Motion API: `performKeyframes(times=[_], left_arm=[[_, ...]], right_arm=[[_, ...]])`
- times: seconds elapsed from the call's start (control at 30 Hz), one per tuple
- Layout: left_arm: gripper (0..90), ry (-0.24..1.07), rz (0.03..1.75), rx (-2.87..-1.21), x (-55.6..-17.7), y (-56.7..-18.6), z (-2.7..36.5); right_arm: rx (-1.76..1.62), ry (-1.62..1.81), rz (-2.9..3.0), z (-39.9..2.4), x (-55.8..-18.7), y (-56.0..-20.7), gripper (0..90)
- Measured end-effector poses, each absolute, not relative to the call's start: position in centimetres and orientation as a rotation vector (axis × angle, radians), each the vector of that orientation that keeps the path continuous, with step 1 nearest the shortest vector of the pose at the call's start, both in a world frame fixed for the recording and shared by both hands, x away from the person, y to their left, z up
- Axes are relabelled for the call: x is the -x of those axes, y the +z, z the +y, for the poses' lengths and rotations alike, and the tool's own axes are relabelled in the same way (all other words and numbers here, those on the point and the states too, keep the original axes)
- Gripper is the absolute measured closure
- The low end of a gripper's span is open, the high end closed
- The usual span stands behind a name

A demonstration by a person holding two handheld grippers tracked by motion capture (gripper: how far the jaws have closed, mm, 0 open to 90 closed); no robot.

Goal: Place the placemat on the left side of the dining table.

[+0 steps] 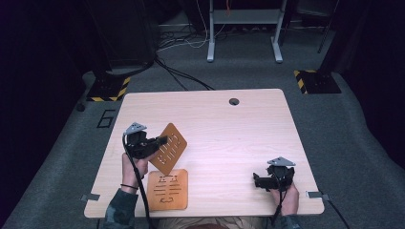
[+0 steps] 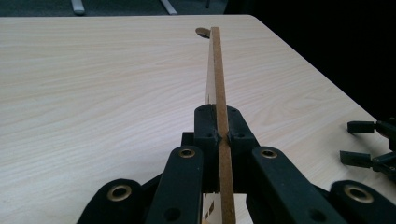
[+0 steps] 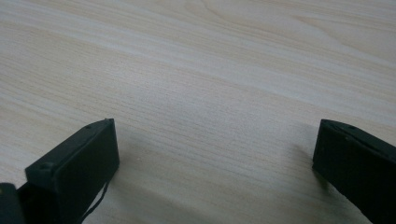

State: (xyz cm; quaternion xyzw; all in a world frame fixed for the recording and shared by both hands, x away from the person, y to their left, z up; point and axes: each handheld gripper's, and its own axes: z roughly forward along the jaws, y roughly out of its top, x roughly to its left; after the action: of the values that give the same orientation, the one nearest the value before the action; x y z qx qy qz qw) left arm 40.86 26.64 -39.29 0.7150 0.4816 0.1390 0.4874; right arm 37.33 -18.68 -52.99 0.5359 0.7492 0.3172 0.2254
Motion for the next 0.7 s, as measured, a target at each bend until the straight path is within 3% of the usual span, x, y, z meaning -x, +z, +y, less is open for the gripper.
performKeyframes(times=[0.7], left_arm=[[85.9,0.384,1.234,-1.717,-42.9,-38.8,28.4]], right_arm=[[-1.481,0.873,2.061,-18.7,-37.4,-53.0,0.0]])
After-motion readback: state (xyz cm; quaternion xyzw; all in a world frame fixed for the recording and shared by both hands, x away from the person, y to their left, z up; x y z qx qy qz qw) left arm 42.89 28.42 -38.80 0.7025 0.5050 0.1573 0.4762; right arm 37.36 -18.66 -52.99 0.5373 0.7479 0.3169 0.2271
